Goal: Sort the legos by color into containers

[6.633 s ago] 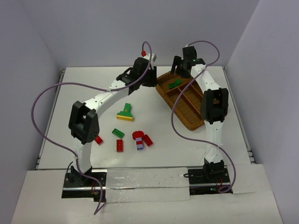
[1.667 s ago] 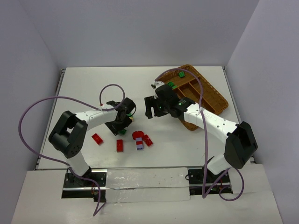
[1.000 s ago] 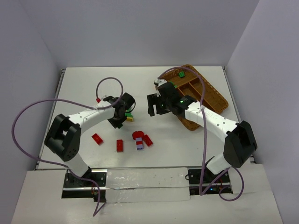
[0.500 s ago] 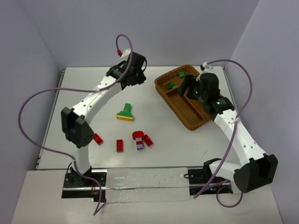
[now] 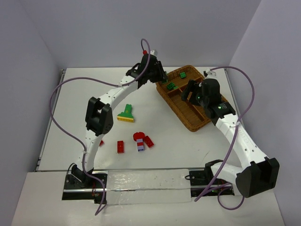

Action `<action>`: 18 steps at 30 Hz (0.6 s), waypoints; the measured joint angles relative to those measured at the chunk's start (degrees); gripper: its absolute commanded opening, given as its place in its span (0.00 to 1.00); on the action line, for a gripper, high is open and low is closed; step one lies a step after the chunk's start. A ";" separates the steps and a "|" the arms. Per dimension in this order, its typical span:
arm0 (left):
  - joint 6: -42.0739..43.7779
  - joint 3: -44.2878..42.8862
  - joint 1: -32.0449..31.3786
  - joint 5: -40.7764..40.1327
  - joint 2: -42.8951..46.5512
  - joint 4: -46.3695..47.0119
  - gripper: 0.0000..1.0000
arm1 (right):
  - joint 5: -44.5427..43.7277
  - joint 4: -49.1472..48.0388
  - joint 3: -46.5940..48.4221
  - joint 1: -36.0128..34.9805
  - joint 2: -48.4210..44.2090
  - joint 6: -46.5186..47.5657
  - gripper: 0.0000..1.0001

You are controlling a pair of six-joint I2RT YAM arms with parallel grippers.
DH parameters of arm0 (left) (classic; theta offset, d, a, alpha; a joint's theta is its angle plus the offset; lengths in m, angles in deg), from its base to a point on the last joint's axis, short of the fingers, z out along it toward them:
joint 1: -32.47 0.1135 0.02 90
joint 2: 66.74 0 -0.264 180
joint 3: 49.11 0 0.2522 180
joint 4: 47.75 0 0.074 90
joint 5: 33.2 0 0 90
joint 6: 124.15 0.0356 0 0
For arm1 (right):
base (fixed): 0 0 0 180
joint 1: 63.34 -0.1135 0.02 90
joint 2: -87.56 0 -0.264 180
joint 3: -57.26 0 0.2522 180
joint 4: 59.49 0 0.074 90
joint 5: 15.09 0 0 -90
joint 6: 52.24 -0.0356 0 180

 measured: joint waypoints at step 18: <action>-4.50 -6.24 3.02 11.16 -14.75 17.43 0.90 | 0.01 1.90 0.00 0.36 0.75 0.51 0.83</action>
